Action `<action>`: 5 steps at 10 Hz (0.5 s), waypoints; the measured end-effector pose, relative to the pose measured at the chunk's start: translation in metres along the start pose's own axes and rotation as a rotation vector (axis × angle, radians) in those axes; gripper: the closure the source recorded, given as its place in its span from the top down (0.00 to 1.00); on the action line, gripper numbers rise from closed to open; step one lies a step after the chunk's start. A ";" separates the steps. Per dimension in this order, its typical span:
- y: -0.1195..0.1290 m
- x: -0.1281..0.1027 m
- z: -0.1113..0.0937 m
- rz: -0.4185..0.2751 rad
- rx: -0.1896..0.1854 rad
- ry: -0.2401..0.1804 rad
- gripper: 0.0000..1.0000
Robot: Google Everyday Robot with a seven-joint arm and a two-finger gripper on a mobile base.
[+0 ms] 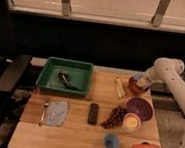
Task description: Wipe red bowl with sponge
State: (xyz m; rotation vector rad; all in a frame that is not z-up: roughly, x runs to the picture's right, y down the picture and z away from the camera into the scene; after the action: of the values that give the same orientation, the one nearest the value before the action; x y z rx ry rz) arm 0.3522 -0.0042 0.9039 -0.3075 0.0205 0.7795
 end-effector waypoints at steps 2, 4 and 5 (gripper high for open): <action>-0.003 0.003 0.005 0.005 -0.010 0.034 0.00; -0.015 0.009 0.011 0.017 -0.005 0.064 0.00; -0.019 0.004 0.014 0.015 -0.003 0.062 0.00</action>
State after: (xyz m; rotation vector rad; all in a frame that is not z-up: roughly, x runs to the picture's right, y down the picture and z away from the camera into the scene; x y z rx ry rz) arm 0.3668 -0.0102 0.9215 -0.3351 0.0800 0.7852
